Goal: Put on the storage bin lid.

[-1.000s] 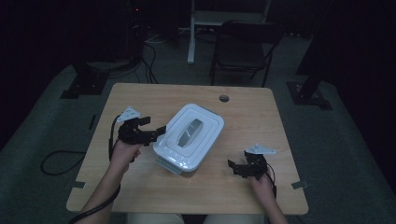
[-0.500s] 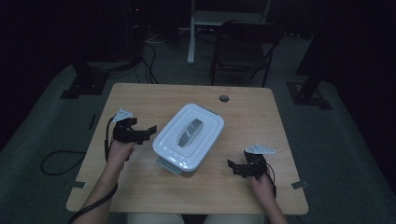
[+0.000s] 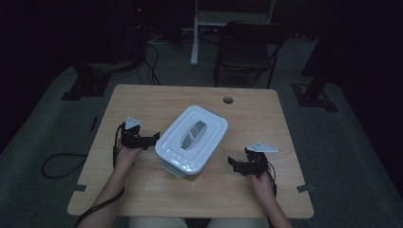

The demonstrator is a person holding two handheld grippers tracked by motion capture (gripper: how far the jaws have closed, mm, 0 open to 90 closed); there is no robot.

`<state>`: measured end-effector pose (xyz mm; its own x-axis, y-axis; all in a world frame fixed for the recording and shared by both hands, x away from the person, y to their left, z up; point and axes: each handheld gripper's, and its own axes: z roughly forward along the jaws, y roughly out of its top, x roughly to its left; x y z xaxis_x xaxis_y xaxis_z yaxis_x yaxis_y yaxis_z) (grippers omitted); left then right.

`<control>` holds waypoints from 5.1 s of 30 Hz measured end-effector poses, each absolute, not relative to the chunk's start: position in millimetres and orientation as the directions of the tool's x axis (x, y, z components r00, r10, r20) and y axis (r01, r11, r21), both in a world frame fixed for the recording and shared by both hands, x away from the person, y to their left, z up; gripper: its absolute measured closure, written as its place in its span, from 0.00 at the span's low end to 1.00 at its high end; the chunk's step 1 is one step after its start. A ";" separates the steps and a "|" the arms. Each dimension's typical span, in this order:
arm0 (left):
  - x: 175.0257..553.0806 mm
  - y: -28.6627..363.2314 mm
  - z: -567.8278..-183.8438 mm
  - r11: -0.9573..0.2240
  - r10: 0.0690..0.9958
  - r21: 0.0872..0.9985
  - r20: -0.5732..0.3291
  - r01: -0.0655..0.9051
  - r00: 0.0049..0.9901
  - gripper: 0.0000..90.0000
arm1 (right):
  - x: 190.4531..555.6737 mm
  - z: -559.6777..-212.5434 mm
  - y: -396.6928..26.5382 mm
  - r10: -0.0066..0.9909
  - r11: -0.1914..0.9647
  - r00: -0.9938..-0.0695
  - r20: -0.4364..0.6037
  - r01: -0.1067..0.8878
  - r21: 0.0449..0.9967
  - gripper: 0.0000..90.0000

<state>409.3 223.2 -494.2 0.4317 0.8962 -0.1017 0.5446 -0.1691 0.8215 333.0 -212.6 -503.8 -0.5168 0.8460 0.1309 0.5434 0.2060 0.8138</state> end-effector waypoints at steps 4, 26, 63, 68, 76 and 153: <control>408.9 211.0 -500.8 -0.198 0.869 0.810 -0.115 0.552 0.481 0.01 | 335.6 -504.3 -204.1 0.838 0.200 -0.526 0.146 0.546 0.814 0.14; 374.1 176.8 -501.2 -0.276 0.803 0.800 -0.113 0.532 0.586 0.02 | 338.1 -500.0 -202.4 0.840 0.186 -0.521 0.152 0.538 0.822 0.14; 363.3 135.5 -494.8 -0.335 0.735 0.809 -0.097 0.484 0.671 0.02 | 336.2 -503.5 -238.0 0.862 0.176 -0.485 0.150 0.563 0.807 0.14; 364.3 136.8 -494.3 -0.326 0.744 0.811 -0.097 0.486 0.661 0.02 | 333.2 -507.7 -235.9 0.850 0.181 -0.500 0.166 0.572 0.800 0.14; 361.3 136.1 -491.9 -0.335 0.738 0.813 -0.088 0.476 0.669 0.02 | 327.7 -510.6 -227.8 0.840 0.207 -0.522 0.152 0.565 0.799 0.14; 325.5 280.0 -515.5 -0.184 0.933 0.759 -0.064 0.624 0.354 0.02 | 306.5 -520.8 -321.3 0.990 0.050 -0.135 0.038 0.589 0.807 0.14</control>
<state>325.5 280.0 -515.5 0.3536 0.9332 -0.0645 0.6244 -0.1841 0.7591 306.5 -321.3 -520.8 -0.1348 0.9902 0.0377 0.5891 0.0495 0.8066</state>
